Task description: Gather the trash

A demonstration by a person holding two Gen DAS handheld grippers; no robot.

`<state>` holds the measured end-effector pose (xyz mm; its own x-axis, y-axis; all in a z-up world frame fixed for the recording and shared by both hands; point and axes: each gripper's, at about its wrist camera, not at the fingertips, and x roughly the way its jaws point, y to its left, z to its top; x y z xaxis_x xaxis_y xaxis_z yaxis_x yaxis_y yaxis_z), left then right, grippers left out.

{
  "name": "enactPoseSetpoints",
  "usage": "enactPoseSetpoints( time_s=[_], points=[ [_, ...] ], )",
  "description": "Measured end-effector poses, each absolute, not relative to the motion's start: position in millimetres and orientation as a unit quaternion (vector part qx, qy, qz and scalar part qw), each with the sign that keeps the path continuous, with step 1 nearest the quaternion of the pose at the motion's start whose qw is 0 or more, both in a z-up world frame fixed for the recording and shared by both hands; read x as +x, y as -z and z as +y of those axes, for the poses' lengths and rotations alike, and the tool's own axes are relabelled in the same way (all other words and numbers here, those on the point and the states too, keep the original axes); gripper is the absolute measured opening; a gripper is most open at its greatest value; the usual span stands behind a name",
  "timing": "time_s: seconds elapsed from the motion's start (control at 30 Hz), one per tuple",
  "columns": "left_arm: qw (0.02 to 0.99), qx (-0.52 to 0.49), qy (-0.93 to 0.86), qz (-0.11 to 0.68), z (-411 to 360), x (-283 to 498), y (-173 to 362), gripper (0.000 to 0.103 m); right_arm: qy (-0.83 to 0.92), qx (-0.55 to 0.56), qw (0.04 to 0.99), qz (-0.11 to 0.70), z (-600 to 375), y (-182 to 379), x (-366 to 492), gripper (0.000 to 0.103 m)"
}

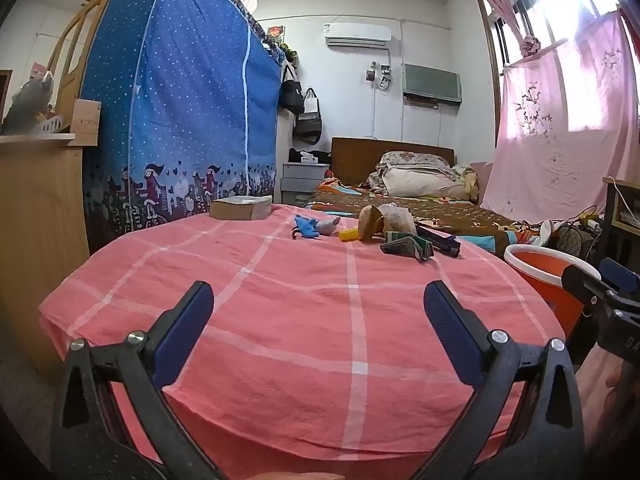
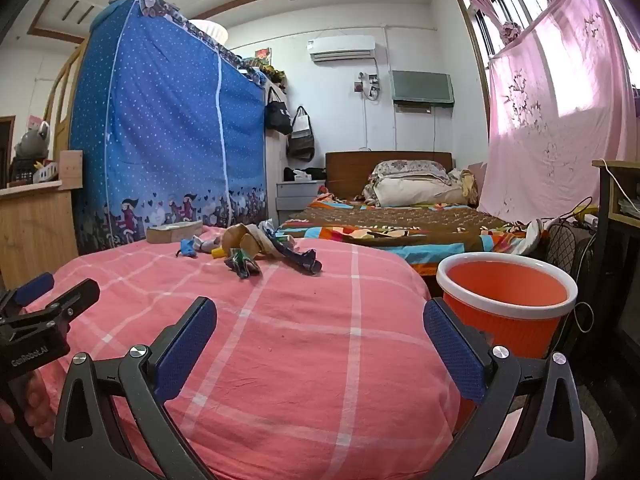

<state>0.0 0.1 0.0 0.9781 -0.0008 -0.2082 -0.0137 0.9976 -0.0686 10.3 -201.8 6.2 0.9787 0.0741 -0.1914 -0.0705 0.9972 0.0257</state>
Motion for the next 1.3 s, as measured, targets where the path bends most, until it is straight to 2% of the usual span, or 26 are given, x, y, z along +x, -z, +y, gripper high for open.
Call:
enactPoseSetpoints(
  time_s=[1.3],
  points=[
    [0.995,-0.029,-0.005,0.098,0.4,-4.3,-3.3,0.103,-0.038,0.014,0.995,0.096,-203.1,-5.7,10.2,0.103]
  ],
)
